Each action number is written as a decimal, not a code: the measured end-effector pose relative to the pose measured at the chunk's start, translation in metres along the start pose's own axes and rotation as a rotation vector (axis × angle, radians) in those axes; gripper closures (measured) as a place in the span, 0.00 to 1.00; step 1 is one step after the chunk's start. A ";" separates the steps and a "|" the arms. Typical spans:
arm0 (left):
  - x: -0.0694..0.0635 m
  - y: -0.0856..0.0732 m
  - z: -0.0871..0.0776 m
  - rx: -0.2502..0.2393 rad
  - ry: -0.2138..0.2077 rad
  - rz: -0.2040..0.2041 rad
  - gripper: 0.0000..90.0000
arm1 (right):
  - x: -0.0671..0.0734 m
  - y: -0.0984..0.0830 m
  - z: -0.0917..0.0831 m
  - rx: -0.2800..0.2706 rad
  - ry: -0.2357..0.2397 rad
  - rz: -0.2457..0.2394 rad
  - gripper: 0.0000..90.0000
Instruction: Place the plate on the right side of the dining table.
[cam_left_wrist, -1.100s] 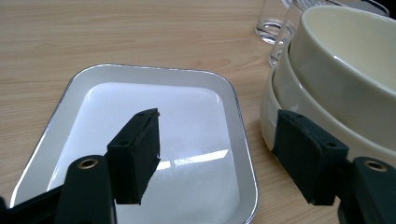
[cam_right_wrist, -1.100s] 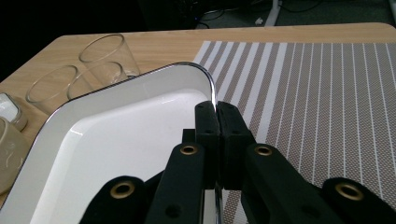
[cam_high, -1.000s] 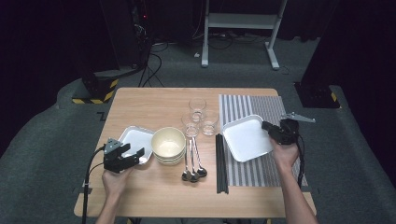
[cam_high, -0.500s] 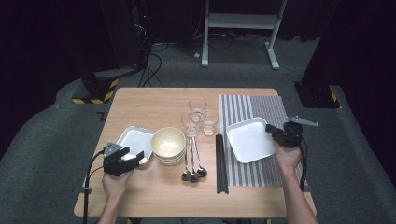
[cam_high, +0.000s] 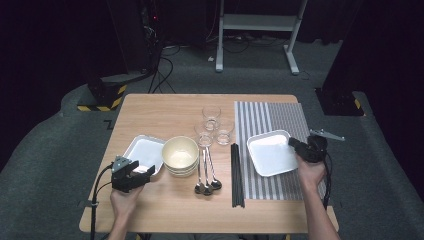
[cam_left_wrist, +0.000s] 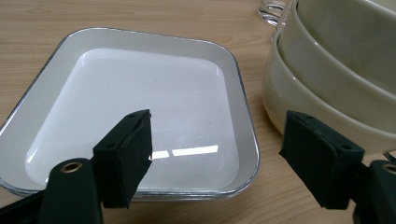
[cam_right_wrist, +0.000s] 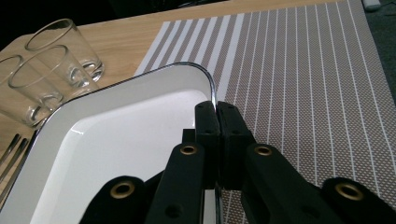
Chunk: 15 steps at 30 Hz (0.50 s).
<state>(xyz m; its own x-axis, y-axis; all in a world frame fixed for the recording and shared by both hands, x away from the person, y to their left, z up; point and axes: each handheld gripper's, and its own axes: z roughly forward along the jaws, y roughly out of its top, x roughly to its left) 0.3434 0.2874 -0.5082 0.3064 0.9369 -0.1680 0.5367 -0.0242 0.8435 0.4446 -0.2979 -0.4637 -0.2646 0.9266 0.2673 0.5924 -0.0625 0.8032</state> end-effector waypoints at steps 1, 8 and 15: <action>0.000 -0.001 0.000 0.000 0.002 0.000 0.28 | -0.001 -0.001 0.000 0.001 -0.003 0.004 0.98; -0.004 -0.009 -0.001 0.004 0.024 0.023 0.27 | -0.008 -0.010 0.004 0.013 -0.022 0.033 0.98; -0.005 -0.015 -0.004 0.006 0.034 0.030 0.27 | -0.012 -0.017 0.010 0.028 -0.043 0.052 0.98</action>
<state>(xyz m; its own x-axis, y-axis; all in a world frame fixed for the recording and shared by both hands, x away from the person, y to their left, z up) 0.3310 0.2840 -0.5178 0.2957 0.9470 -0.1254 0.5327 -0.0544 0.8446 0.4449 -0.3046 -0.4860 -0.2008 0.9374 0.2844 0.6254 -0.1008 0.7738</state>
